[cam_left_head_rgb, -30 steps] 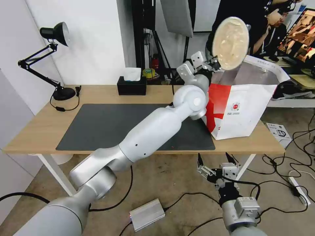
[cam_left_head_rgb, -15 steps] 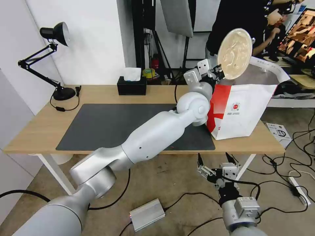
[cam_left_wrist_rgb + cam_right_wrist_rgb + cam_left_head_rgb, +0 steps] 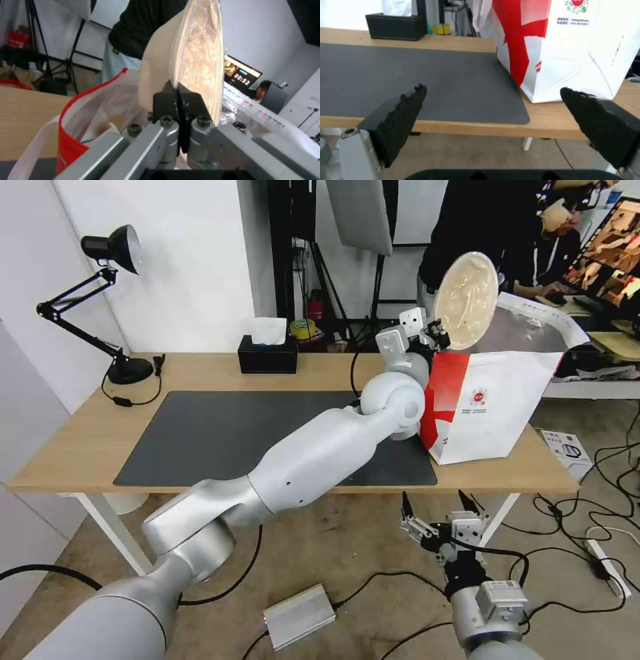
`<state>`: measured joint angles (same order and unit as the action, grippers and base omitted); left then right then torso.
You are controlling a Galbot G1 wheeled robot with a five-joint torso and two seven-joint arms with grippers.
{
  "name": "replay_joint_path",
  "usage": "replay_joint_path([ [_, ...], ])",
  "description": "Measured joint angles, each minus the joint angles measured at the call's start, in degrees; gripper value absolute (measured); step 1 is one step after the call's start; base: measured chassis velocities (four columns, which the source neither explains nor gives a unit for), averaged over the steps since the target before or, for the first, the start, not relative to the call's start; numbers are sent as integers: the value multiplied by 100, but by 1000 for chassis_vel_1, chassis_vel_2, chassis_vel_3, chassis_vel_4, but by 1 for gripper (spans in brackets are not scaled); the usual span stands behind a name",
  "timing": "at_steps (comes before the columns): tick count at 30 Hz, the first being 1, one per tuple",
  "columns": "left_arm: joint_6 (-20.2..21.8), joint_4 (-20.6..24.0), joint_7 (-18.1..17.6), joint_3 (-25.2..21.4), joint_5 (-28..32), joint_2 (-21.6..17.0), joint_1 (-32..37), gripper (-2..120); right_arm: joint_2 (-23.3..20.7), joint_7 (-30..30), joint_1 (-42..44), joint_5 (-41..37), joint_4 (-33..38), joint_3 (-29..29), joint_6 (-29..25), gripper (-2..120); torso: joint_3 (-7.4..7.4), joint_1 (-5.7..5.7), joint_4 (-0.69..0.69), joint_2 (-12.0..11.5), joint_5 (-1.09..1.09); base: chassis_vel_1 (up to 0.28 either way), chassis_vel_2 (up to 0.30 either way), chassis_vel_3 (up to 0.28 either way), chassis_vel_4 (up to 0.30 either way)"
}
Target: Pick up the trash from the table and place it into the takeout bag.
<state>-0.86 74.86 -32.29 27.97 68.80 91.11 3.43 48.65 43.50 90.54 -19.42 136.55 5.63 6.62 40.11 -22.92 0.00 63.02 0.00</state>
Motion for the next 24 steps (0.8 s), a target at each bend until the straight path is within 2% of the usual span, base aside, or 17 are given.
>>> replay_joint_path([
  [10,43,-44,55,158,-341,-34,2,0,0,0,0,0,0,0,0,100,0,0,0,0,0,0,0,0,0],
  [24,177,-83,583,453,-1034,-192,0,0,0,0,0,0,0,0,0,100,0,0,0,0,0,0,0,0,0],
])
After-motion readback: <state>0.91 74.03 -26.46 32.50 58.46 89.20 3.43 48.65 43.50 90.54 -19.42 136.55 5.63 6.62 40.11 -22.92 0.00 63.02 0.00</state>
